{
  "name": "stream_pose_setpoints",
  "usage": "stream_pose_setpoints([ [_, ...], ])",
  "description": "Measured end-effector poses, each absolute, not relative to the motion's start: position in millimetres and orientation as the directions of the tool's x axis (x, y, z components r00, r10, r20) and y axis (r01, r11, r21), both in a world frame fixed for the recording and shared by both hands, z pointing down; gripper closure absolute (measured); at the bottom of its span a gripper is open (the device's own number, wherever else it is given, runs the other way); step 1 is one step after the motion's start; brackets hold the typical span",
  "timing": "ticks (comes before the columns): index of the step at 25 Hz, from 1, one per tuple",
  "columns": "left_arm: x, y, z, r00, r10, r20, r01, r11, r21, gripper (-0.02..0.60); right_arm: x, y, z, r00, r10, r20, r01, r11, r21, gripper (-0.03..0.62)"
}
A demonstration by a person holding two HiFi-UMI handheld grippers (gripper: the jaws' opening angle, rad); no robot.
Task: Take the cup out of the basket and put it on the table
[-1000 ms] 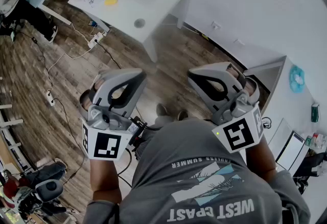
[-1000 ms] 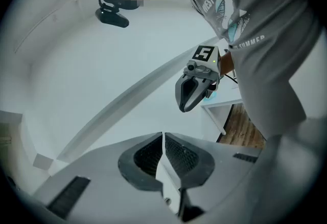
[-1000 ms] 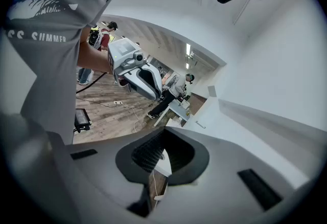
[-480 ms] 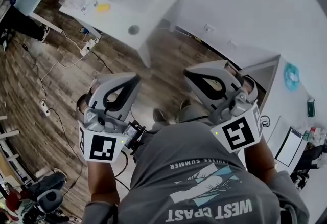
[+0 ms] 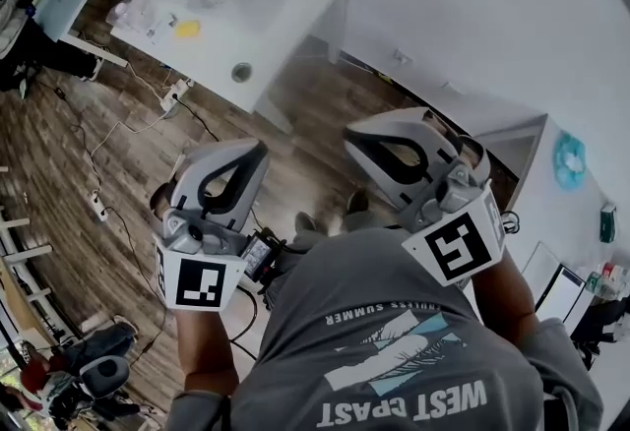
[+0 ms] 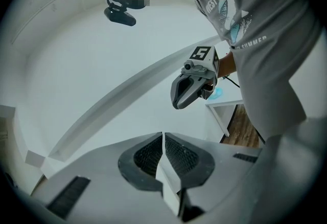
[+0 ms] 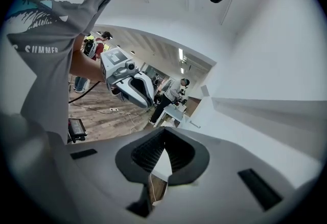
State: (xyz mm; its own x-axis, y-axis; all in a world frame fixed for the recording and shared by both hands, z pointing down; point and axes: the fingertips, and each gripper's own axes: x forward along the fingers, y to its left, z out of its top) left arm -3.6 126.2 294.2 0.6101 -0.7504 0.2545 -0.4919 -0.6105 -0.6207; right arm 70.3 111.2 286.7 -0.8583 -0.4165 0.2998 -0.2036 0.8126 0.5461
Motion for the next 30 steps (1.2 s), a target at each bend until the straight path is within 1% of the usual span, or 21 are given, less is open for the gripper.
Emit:
stream_pose_setpoints([
  [4,15.7,115.0,294.3,0.603,-0.75,0.27,-0.486,-0.614,-0.622,0.555,86.4,96.5,287.0,-0.862,-0.41,0.296,-0.203,0.817,0.54,0.583],
  [8,21.0,106.7,294.7,0.604,-0.748,0.275,-0.485,-0.619,-0.618,0.555,93.9,84.8,292.1,-0.856,-0.416,0.306,-0.21,0.822,0.53,0.583],
  [14,3.4,89.1,297.6,0.622,-0.738,0.262,-0.475,-0.621,-0.624,0.555,81.9,67.3,294.3,-0.832,-0.45,0.324,-0.234,0.815,0.531,0.583],
  [22,-26.3,62.1,283.1,0.68,-0.714,0.169,-0.481,-0.608,-0.632,0.555,57.3,45.1,279.6,-0.789,-0.517,0.332,-0.269,0.776,0.571,0.583],
  [25,-37.4,53.7,285.1,0.692,-0.704,0.158,-0.477,-0.611,-0.631,0.555,47.9,36.5,277.1,-0.775,-0.539,0.33,-0.283,0.762,0.582,0.583],
  [30,-44.3,40.5,289.5,0.699,-0.701,0.143,-0.5,-0.621,-0.604,0.555,44.7,24.7,279.7,-0.767,-0.539,0.347,-0.282,0.77,0.572,0.583],
])
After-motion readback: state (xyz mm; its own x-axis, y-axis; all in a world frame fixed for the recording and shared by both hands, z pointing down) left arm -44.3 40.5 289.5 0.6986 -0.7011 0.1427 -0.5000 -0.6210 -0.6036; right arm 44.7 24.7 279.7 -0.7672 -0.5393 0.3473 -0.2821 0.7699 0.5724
